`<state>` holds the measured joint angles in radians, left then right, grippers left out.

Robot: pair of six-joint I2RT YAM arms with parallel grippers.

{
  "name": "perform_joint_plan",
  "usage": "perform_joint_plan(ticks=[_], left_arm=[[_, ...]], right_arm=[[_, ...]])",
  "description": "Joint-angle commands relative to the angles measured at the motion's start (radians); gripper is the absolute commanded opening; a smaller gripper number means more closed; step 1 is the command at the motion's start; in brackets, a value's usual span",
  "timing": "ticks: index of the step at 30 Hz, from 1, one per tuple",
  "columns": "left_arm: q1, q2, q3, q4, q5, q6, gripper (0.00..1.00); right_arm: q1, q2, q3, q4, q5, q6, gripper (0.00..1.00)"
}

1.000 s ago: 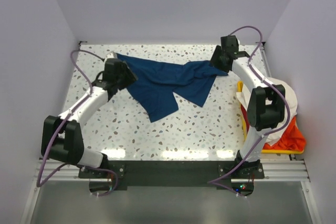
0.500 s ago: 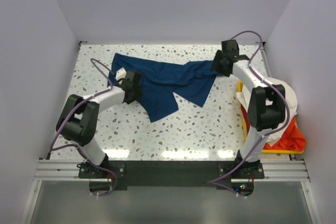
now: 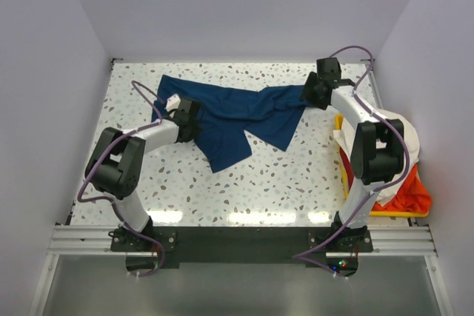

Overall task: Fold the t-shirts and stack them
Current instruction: Flatten the tshirt out

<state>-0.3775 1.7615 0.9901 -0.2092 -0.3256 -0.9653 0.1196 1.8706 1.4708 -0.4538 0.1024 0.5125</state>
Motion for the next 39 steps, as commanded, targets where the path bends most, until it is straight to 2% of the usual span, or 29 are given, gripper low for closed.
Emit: perform_joint_plan(ticks=[1, 4, 8, 14, 18, 21, 26, 34, 39], left_arm=[[0.028, -0.108, 0.028, 0.034, 0.007, 0.051, 0.0], [0.072, -0.239, 0.016, 0.004, 0.017, 0.098, 0.0], [0.193, -0.428, -0.013, -0.042, 0.065, 0.157, 0.0], [0.279, -0.545, -0.063, -0.075, 0.125, 0.215, 0.0], [0.296, -0.553, -0.08, -0.062, 0.154, 0.224, 0.0], [0.299, -0.554, -0.082, -0.055, 0.163, 0.234, 0.0], [0.302, -0.554, -0.09, -0.039, 0.171, 0.244, 0.0], [0.304, -0.55, -0.1, -0.022, 0.188, 0.243, 0.0], [0.304, -0.543, -0.1, -0.016, 0.191, 0.244, 0.0]], right_arm=[[-0.018, -0.048, -0.02, 0.018, -0.001, 0.003, 0.56], [-0.034, -0.045, -0.044, 0.026, 0.0, 0.011, 0.56], [-0.064, -0.021, -0.059, 0.035, -0.01, 0.018, 0.56], [-0.081, 0.056, -0.038, 0.053, -0.033, 0.035, 0.56], [-0.083, 0.097, -0.056, 0.072, -0.096, 0.072, 0.56], [-0.081, 0.096, -0.127, 0.15, -0.14, 0.112, 0.56], [-0.063, 0.131, -0.135, 0.227, -0.179, 0.149, 0.56], [-0.021, 0.165, -0.121, 0.271, -0.133, 0.204, 0.56], [0.008, 0.205, -0.075, 0.236, -0.08, 0.21, 0.55]])
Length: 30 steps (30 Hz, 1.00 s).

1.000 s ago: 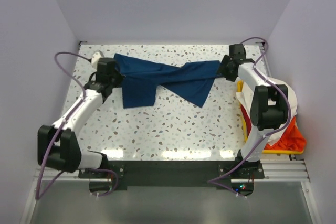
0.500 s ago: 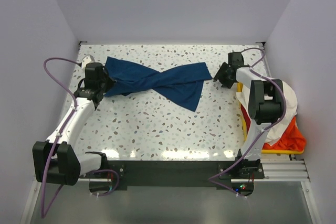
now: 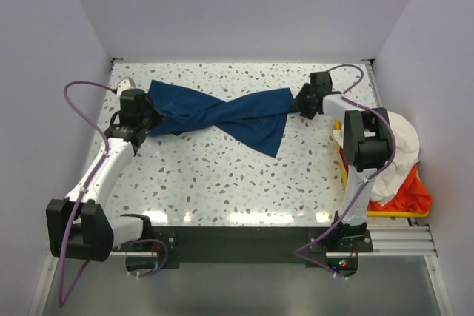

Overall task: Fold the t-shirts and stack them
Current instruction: Flatten the tshirt out

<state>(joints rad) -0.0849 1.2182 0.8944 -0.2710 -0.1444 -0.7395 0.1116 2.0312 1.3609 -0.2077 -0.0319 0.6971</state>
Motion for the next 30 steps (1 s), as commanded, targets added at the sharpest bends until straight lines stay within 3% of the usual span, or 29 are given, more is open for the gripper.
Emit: perform_joint_plan(ticks=[1, 9, 13, 19, 30], left_arm=[[0.011, 0.0, -0.006, 0.046, 0.011, 0.019, 0.0], [0.011, 0.004, 0.003, 0.058, 0.02, 0.025, 0.0], [0.011, 0.006, 0.023, 0.055, 0.023, 0.044, 0.0], [0.02, -0.023, 0.15, -0.029, 0.005, 0.106, 0.0], [0.034, -0.206, 0.437, -0.215, -0.026, 0.163, 0.0]], right_arm=[[0.02, 0.049, 0.041, -0.018, 0.065, 0.027, 0.51], [0.045, 0.116, 0.096, -0.03, 0.09, 0.054, 0.37], [0.045, 0.094, 0.112, -0.057, 0.096, 0.056, 0.0], [0.028, -0.087, 0.147, -0.159, 0.113, -0.013, 0.0], [-0.066, -0.662, 0.187, -0.369, 0.058, -0.111, 0.0]])
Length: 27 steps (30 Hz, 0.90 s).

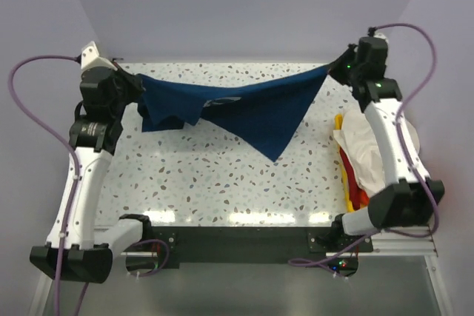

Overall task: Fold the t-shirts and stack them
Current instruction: Flatten the tshirt out

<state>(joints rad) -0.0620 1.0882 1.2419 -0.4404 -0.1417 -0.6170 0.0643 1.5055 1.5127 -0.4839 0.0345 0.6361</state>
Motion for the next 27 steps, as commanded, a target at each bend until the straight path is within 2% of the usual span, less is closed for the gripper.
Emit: perform_joint_plan(ticks=[1, 6, 12, 16, 20, 23, 24, 25, 27], left_arm=[[0.01, -0.102, 0.132, -0.07, -0.036, 0.043, 0.0], [0.011, -0.131, 0.293, -0.106, -0.041, 0.04, 0.0], [0.011, 0.016, 0.436, -0.045, -0.007, 0.043, 0.0], [0.013, 0.212, 0.513, 0.055, 0.04, 0.043, 0.0], [0.025, 0.401, 0.637, 0.164, 0.097, 0.04, 0.0], [0.045, 0.596, 0.857, 0.189, 0.167, 0.037, 0.0], [0.053, 0.646, 0.992, 0.195, 0.191, 0.031, 0.0], [0.062, 0.732, 1.057, 0.203, 0.236, 0.022, 0.0], [0.097, 0.791, 1.178, 0.261, 0.31, -0.003, 0.0]], right_arm=[[-0.027, -0.171, 0.038, -0.125, -0.011, -0.053, 0.0], [-0.04, -0.281, 0.11, -0.211, -0.005, -0.072, 0.0], [-0.041, -0.214, 0.205, -0.148, -0.033, -0.036, 0.0], [-0.041, -0.099, 0.234, -0.026, -0.074, -0.013, 0.0], [-0.041, 0.106, 0.313, 0.117, -0.151, 0.02, 0.0], [-0.041, 0.22, 0.446, 0.2, -0.199, 0.049, 0.0], [-0.041, 0.289, 0.489, 0.224, -0.215, 0.057, 0.0], [-0.041, 0.32, 0.579, 0.234, -0.226, 0.066, 0.0], [-0.041, 0.381, 0.661, 0.257, -0.237, 0.077, 0.0]])
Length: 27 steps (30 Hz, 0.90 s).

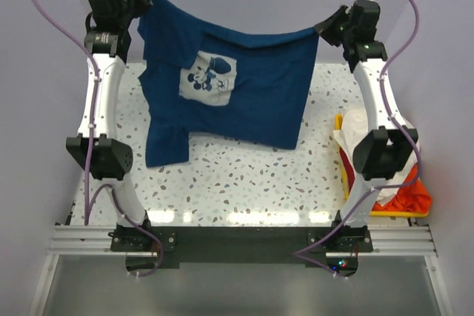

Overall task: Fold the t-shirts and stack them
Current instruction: Flatten the tshirt out

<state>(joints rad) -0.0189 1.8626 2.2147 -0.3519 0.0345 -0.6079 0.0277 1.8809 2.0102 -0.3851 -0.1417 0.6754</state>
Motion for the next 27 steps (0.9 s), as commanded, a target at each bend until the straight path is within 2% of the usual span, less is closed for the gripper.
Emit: perform_joint_plan(ticks=[1, 6, 8, 9, 11, 12, 13, 14, 15, 19, 23, 27], left_arm=[[0.065, 0.033, 0.218, 0.2, 0.154, -0.021, 0.0], [0.148, -0.029, 0.09, 0.37, 0.241, -0.07, 0.0], [0.166, -0.074, 0.028, 0.389, 0.258, -0.076, 0.0], [0.171, -0.092, -0.052, 0.401, 0.265, -0.076, 0.0], [0.174, -0.157, -0.152, 0.43, 0.274, -0.073, 0.0], [0.175, -0.211, -0.279, 0.454, 0.277, -0.082, 0.0], [0.175, -0.242, -0.355, 0.477, 0.283, -0.093, 0.0], [0.175, -0.273, -0.431, 0.497, 0.283, -0.102, 0.0], [0.175, -0.333, -0.581, 0.526, 0.278, -0.134, 0.0], [0.174, -0.434, -0.904, 0.541, 0.269, -0.205, 0.0], [0.174, -0.493, -1.186, 0.493, 0.243, -0.236, 0.0], [0.174, -0.517, -1.338, 0.354, 0.191, -0.228, 0.0]], right_arm=[[-0.005, 0.014, 0.217, 0.169, -0.064, 0.041, 0.0], [-0.008, -0.023, 0.233, 0.199, -0.03, 0.027, 0.0], [-0.009, -0.068, 0.158, 0.207, -0.03, 0.023, 0.0], [-0.009, -0.09, 0.113, 0.228, -0.03, 0.024, 0.0], [-0.011, -0.161, -0.061, 0.248, -0.022, 0.026, 0.0], [-0.011, -0.184, -0.129, 0.285, -0.024, 0.03, 0.0], [-0.012, -0.204, -0.268, 0.301, -0.029, 0.033, 0.0], [-0.015, -0.245, -0.331, 0.308, -0.032, 0.045, 0.0], [-0.015, -0.261, -0.393, 0.325, -0.039, 0.053, 0.0], [-0.017, -0.307, -0.667, 0.299, -0.062, 0.072, 0.0], [-0.017, -0.321, -0.836, 0.278, -0.079, 0.076, 0.0], [-0.018, -0.304, -0.968, 0.23, -0.065, 0.066, 0.0]])
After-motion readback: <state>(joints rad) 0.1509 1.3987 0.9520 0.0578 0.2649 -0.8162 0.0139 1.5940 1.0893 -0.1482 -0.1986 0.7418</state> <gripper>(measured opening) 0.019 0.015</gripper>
